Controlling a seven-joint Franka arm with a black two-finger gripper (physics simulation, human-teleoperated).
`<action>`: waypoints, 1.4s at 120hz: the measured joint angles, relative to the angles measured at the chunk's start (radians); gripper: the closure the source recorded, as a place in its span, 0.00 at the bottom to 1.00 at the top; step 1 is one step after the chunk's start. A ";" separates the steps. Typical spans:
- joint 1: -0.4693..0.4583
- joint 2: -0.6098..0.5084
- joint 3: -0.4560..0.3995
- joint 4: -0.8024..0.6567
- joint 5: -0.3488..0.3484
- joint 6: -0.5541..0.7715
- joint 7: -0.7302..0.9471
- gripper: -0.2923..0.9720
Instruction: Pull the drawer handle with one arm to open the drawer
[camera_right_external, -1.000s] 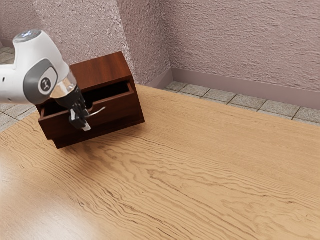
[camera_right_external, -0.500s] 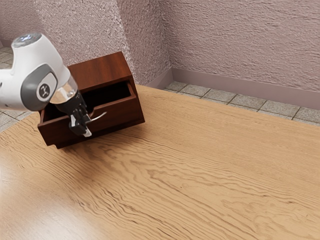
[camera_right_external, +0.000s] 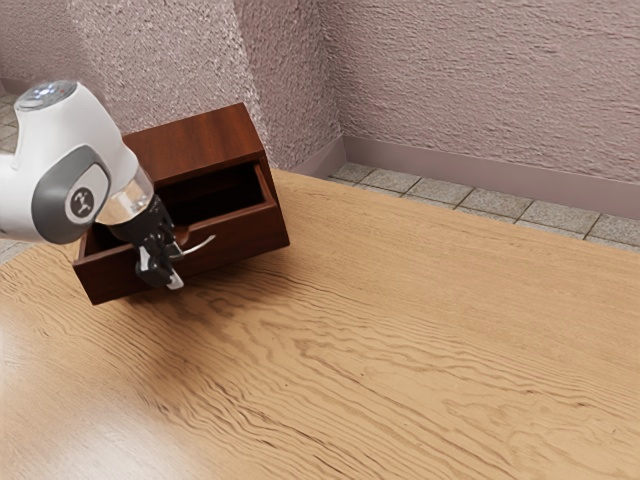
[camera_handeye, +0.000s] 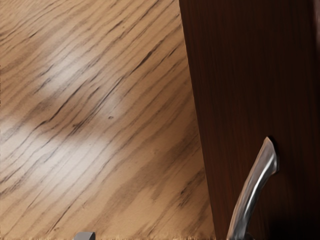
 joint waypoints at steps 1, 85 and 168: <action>0.000 -0.001 0.000 -0.002 0.000 0.001 0.000 0.54; -0.028 -0.117 -0.001 -0.126 -0.021 0.037 0.002 0.54; -0.059 -0.113 -0.073 0.318 0.018 -0.145 0.045 0.41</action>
